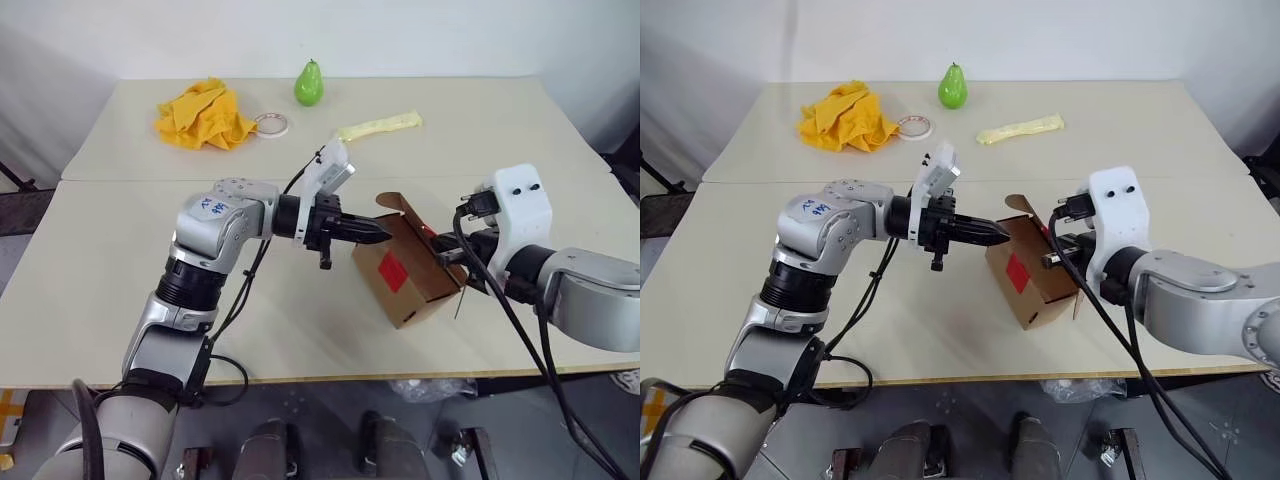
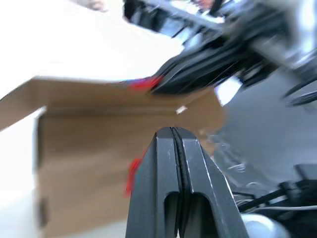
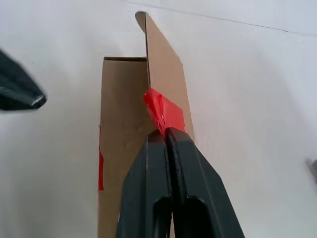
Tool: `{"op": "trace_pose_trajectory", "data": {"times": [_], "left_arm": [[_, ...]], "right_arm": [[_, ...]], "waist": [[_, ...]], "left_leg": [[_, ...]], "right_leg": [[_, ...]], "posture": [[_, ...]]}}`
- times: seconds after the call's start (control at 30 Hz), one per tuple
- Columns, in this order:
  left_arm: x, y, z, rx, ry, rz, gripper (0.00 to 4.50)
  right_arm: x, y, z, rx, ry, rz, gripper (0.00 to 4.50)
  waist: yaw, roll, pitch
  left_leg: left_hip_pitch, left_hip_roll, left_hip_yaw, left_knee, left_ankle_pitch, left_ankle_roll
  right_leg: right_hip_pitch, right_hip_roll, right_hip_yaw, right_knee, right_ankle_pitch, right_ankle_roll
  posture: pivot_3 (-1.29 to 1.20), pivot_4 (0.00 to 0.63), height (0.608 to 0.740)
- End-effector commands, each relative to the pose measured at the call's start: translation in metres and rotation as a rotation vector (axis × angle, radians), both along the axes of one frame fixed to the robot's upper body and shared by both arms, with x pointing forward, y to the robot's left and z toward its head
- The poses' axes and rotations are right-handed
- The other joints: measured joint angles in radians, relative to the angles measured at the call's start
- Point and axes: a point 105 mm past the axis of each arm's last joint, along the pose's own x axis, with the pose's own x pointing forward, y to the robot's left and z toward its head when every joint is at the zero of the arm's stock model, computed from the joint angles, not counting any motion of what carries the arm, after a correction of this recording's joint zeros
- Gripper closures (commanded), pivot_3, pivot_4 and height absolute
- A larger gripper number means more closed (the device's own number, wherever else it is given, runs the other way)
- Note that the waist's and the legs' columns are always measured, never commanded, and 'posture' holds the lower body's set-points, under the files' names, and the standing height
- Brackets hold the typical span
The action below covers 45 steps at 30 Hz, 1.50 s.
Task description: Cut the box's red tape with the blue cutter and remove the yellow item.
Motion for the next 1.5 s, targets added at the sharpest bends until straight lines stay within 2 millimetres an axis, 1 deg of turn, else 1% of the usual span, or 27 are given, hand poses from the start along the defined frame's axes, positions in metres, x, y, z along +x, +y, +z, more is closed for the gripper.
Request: {"op": "trace_pose_trajectory", "data": {"times": [0.03,0.1,0.2,0.3,0.37,0.57,0.67,0.7,0.77,0.9,1.0,1.07,1.1,1.23,1.3,1.43,1.5], "left_arm": [[-0.008,-0.017,-0.003,0.034,-0.079,-0.038,4.50],[-0.005,-0.024,-0.015,0.083,-0.132,-0.031,4.50],[0.002,-0.033,-0.038,0.195,-0.266,-0.027,4.50],[0.015,-0.039,-0.047,0.250,-0.378,0.011,4.50],[0.020,-0.041,-0.050,0.273,-0.432,0.014,4.50],[0.025,-0.035,-0.061,0.353,-0.563,-0.034,4.50],[0.026,-0.026,-0.070,0.414,-0.609,-0.066,4.50],[0.027,-0.024,-0.071,0.424,-0.617,-0.071,4.50],[0.025,-0.016,-0.073,0.443,-0.612,-0.086,4.50],[0.020,-0.005,-0.077,0.461,-0.579,-0.101,4.50],[0.018,0.002,-0.079,0.472,-0.558,-0.090,4.50],[0.018,0.006,-0.080,0.481,-0.552,-0.077,4.50],[0.018,0.008,-0.082,0.487,-0.546,-0.069,4.50],[0.017,0.014,-0.086,0.502,-0.521,-0.048,4.50],[0.019,0.014,-0.086,0.499,-0.511,-0.031,4.50],[0.019,0.009,-0.091,0.479,-0.485,-0.015,4.50],[0.021,0.008,-0.092,0.474,-0.473,0.000,4.50]], "right_arm": [[-0.002,0.007,-0.001,0.029,0.001,-0.003,4.49],[-0.001,0.008,0.000,0.046,-0.005,-0.017,4.49],[-0.001,0.010,0.003,0.066,-0.020,-0.032,4.49],[-0.001,0.011,0.006,0.084,-0.037,-0.047,4.49],[-0.002,0.012,0.008,0.096,-0.048,-0.052,4.49],[-0.012,0.017,0.012,0.142,-0.080,-0.047,4.49],[-0.017,0.012,0.011,0.157,-0.085,-0.069,4.49],[-0.018,0.010,0.011,0.157,-0.084,-0.080,4.49],[-0.019,-0.007,0.003,0.135,-0.059,-0.151,4.49],[-0.024,-0.031,-0.011,0.097,-0.006,-0.237,4.49],[-0.029,-0.044,-0.019,0.094,0.024,-0.292,4.49],[-0.030,-0.048,-0.018,0.107,0.020,-0.309,4.49],[-0.030,-0.047,-0.017,0.124,0.014,-0.312,4.49],[-0.031,-0.052,-0.022,0.150,0.031,-0.345,4.49],[-0.030,-0.055,-0.027,0.163,0.054,-0.357,4.49],[-0.027,-0.050,-0.048,0.211,0.144,-0.347,4.49],[-0.025,-0.048,-0.056,0.220,0.182,-0.340,4.49]], "waist": [[0.000,0.000,0.000],[-0.001,0.000,0.000],[-0.001,0.000,0.000],[-0.002,0.000,0.000],[-0.001,0.000,0.000],[-0.001,0.000,0.000],[0.000,0.000,0.000],[0.000,0.000,0.000],[0.002,-0.001,-0.001],[0.002,-0.002,-0.001],[0.001,-0.003,-0.002],[0.000,-0.003,-0.001],[0.001,-0.003,-0.002],[0.006,-0.003,-0.002],[0.009,-0.003,-0.002],[0.009,-0.003,-0.001],[0.008,-0.004,-0.001]], "left_leg": [[0.000,0.000,0.000,0.000,0.000,0.000],[0.001,0.000,0.000,0.000,0.001,-0.001],[0.001,0.000,0.000,0.000,0.001,-0.001],[0.001,0.001,0.001,0.000,0.001,-0.002],[0.001,0.001,0.000,0.001,0.001,-0.001],[0.001,0.001,0.000,0.001,0.001,-0.001],[0.001,0.001,0.000,0.001,0.001,-0.001],[0.001,0.001,0.000,0.001,0.001,-0.001],[0.001,0.001,0.000,0.001,0.001,-0.001],[0.003,0.001,0.000,0.001,0.001,-0.001],[0.006,0.001,-0.001,0.001,0.001,-0.001],[0.013,0.001,-0.001,-0.001,0.001,-0.001],[0.018,0.002,-0.001,-0.001,0.000,-0.001],[0.018,0.007,-0.001,-0.001,-0.001,0.001],[0.018,0.006,-0.002,-0.001,-0.001,0.001],[0.016,0.004,-0.001,0.000,-0.002,0.002],[0.014,0.004,-0.001,0.000,-0.002,0.002]], "right_leg": [[0.000,0.000,0.000,0.000,0.000,0.000],[0.000,0.001,0.000,0.001,0.000,0.000],[0.000,0.001,0.000,0.001,0.000,0.000],[0.000,0.001,0.001,0.001,0.000,0.000],[0.000,0.001,0.001,0.001,0.000,0.000],[0.000,0.001,0.001,0.002,0.000,0.000],[0.000,0.001,0.001,0.002,0.000,0.000],[0.000,0.001,0.001,0.002,0.000,0.000],[0.000,0.001,0.001,0.002,0.000,0.000],[0.002,0.001,0.001,0.001,0.000,0.000],[0.005,0.001,0.001,0.001,0.000,0.000],[0.013,0.001,0.001,-0.001,-0.001,-0.001],[0.017,0.002,0.001,-0.005,-0.001,-0.002],[0.018,0.002,0.001,-0.005,-0.002,-0.003],[0.018,0.001,0.002,-0.005,-0.002,-0.004],[0.017,0.000,0.002,-0.005,-0.001,-0.002],[0.014,0.000,0.002,-0.002,0.000,-0.001]], "posture": [[0.00,0.150,0.740],[0.00,0.150,0.740],[0.00,0.150,0.740],[0.00,0.150,0.740],[0.00,0.150,0.740],[0.00,0.150,0.740],[0.00,0.150,0.740],[0.00,0.150,0.740],[0.00,0.150,0.740],[0.00,0.150,0.740],[0.00,0.150,0.740],[0.00,0.150,0.740],[0.00,0.150,0.740],[0.00,0.150,0.740],[0.00,0.150,0.740],[0.00,0.150,0.740],[0.00,0.150,0.740]]}}
